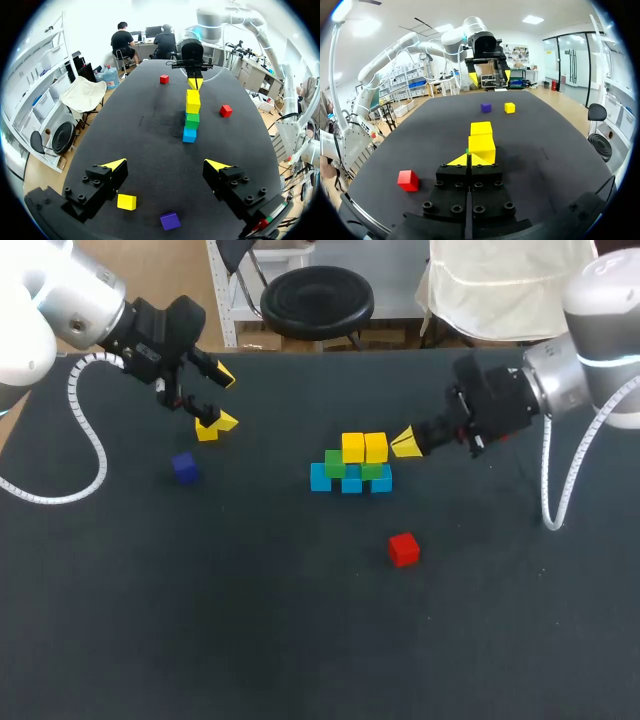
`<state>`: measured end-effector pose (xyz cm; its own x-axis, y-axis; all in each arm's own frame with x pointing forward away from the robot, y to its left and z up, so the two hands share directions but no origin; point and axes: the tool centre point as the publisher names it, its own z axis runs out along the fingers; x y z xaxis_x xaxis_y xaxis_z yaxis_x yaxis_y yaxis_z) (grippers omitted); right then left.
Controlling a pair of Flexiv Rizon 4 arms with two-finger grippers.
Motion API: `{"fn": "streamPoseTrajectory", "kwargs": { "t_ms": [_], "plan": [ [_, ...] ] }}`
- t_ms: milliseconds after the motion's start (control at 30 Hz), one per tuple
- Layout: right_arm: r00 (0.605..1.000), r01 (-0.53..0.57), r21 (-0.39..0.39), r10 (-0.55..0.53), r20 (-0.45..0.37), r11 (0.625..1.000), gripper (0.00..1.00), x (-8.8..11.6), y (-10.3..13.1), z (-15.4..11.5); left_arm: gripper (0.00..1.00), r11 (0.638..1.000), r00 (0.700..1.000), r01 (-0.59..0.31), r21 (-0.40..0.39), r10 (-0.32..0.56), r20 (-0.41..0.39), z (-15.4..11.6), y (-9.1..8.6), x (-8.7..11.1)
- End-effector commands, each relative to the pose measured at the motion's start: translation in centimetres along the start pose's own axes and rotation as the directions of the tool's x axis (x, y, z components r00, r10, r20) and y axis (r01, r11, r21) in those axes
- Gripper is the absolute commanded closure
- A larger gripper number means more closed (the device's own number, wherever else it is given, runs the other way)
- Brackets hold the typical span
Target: Place the blue cubes, place green cubes on the blue cubes, place the yellow cubes on the green cubes, then place the red cubes on the yellow cubes, and place purple cube on the red cubes.
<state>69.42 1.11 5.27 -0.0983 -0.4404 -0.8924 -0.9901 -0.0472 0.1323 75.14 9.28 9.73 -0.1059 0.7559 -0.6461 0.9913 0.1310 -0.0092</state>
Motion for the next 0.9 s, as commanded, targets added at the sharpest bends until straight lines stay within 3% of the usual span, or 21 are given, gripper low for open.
{"fn": "streamPoseTrajectory", "kwargs": {
  "t_ms": [33,900],
  "plan": [
    [1.000,0.002,0.004,-0.002,0.001,1.000,1.00,-0.01,0.29,0.12,0.00,1.000,1.000,0.001,0.002,-0.001,-0.004,-0.01,0.08,-0.06],
    [1.000,0.011,0.004,-0.011,0.004,1.000,1.00,-0.26,0.71,0.41,0.00,1.000,1.000,0.001,0.002,-0.001,-0.004,-0.01,0.08,-0.06]
  ]
}}
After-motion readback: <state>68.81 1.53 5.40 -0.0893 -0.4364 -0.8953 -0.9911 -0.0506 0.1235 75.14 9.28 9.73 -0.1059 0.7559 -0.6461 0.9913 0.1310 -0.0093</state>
